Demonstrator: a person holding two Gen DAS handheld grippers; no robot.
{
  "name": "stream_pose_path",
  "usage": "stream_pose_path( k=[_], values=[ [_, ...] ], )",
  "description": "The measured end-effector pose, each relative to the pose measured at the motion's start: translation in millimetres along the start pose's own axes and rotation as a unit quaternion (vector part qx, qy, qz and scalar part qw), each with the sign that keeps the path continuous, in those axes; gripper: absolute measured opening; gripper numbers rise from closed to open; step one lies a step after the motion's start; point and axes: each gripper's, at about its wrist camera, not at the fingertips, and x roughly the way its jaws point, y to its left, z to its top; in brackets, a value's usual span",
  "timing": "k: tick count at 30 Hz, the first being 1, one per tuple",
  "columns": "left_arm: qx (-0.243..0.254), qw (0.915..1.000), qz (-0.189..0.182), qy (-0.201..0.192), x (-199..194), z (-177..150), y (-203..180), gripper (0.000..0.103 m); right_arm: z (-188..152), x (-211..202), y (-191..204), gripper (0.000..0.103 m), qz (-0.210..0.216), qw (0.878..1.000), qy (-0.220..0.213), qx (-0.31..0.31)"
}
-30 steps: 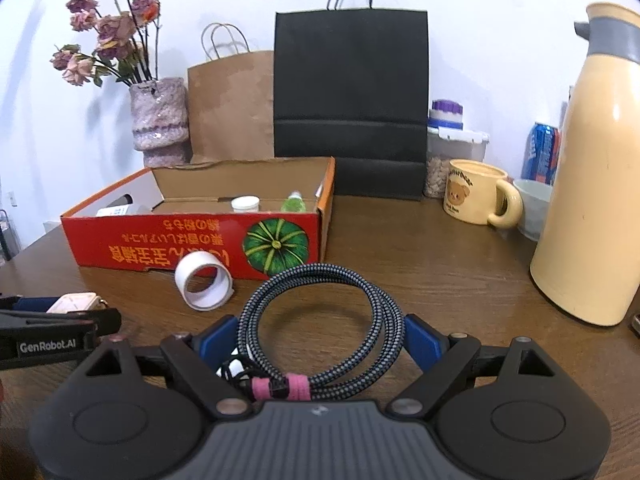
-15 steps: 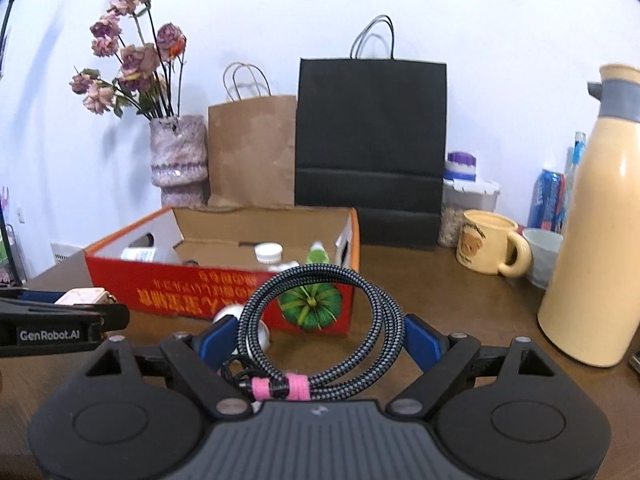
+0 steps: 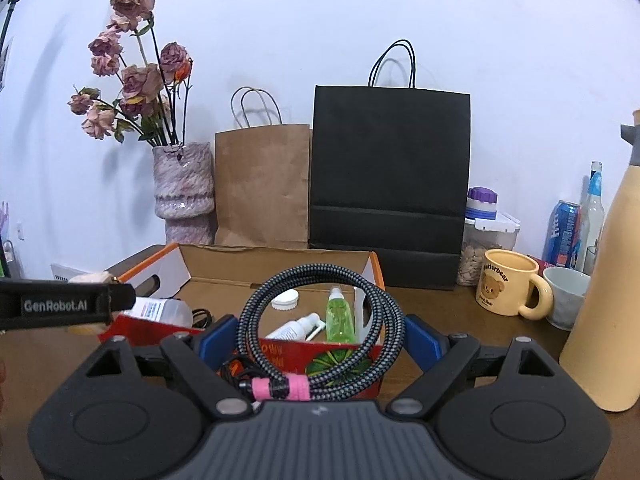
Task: Organize rigid objects
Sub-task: 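Carry the plug adapter and cable coil over the red box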
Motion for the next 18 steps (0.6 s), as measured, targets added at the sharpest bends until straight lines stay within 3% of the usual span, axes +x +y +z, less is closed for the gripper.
stream_pose_path(
  k=[18],
  values=[
    [-0.011,0.9999,0.005,-0.006,54,26,-3,0.070,31,58,-5,0.088,0.001,1.000,-0.007,0.011]
  ],
)
